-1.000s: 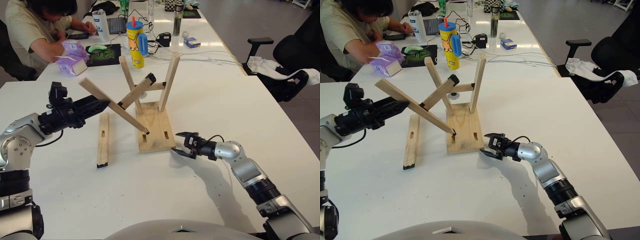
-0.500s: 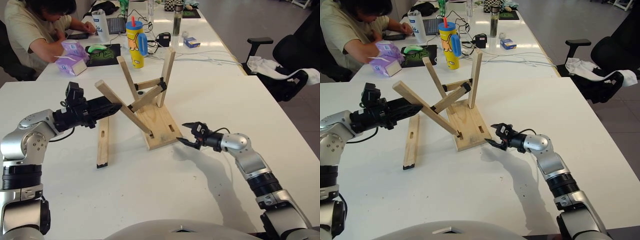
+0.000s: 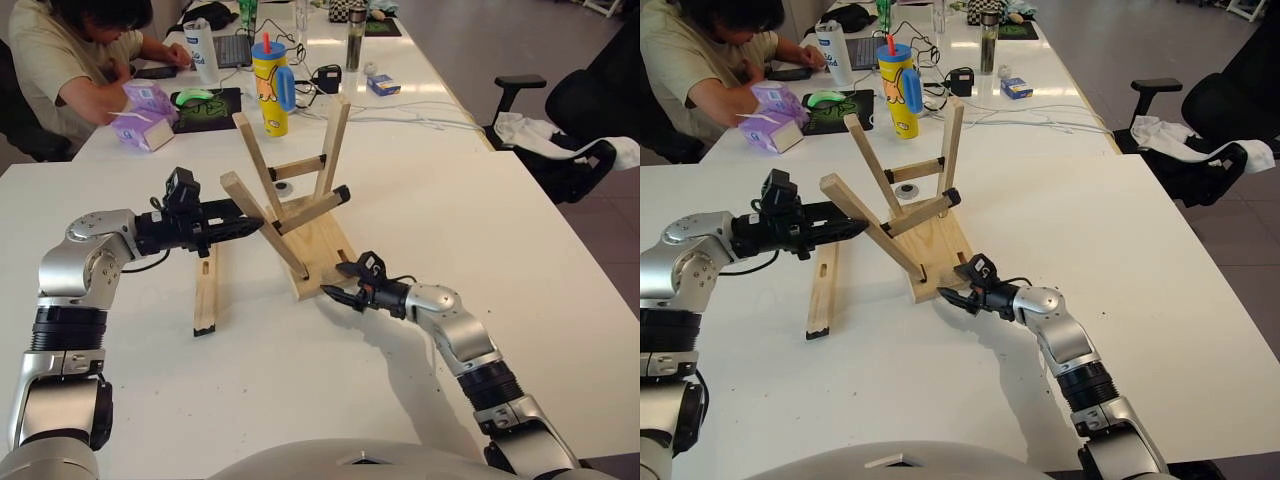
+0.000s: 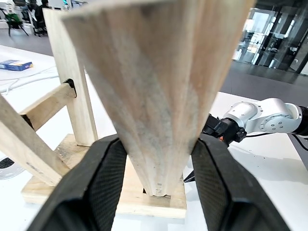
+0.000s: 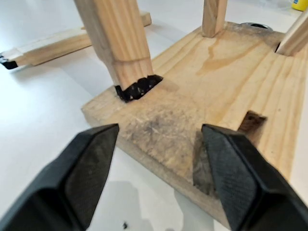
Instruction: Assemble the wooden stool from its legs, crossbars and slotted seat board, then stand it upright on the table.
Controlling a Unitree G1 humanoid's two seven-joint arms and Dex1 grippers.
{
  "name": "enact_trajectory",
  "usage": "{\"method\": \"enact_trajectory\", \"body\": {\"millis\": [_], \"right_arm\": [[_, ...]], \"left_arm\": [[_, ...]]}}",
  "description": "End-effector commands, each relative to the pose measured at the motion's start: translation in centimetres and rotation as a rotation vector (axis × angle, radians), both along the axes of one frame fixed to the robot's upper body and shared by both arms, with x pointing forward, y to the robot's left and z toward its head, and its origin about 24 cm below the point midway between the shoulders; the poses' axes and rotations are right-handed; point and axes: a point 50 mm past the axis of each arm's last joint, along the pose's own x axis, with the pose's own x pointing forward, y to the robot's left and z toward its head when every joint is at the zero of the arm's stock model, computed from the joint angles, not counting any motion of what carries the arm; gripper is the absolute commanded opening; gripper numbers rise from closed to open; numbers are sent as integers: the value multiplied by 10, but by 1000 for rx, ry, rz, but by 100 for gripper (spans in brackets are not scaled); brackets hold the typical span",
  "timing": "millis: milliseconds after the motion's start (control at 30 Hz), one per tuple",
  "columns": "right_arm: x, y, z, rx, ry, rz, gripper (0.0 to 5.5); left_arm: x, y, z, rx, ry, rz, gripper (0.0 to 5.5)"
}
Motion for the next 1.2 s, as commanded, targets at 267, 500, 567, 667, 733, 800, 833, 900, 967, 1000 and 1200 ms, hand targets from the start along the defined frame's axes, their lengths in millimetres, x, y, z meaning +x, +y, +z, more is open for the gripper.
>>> {"method": "enact_trajectory", "body": {"millis": [267,500,567,667,733,800,833,900,967,1000,1200], "right_arm": [[-8,-9,-27,-156,159,-30,321],[-13,-8,-32,-177,237,-33,321],[-15,-7,-33,-177,246,-29,321],[-19,-2,-36,-179,261,-12,321],[-22,1,-38,-177,275,-7,321],[-24,3,-39,-180,280,-8,321],[-25,4,-40,-181,285,-9,321],[-27,5,-42,-177,299,-23,321],[-30,9,-45,-170,322,-30,321],[-32,12,-47,-170,335,-27,321],[-54,35,-56,-145,399,-13,321]], "left_arm": [[8,-7,5,189,-58,27,202],[-18,-26,-24,311,24,14,202],[-24,-34,-33,301,46,-1,202],[-26,-34,-48,305,43,28,238],[-22,-30,-48,293,42,70,262],[-17,-28,-39,273,9,109,292],[-14,-26,-34,256,-10,138,304],[-11,-22,-29,245,-40,170,335],[-16,-9,-42,277,-24,228,358],[-18,1,-50,288,-11,285,374],[-42,24,-73,307,-46,736,460]]}}
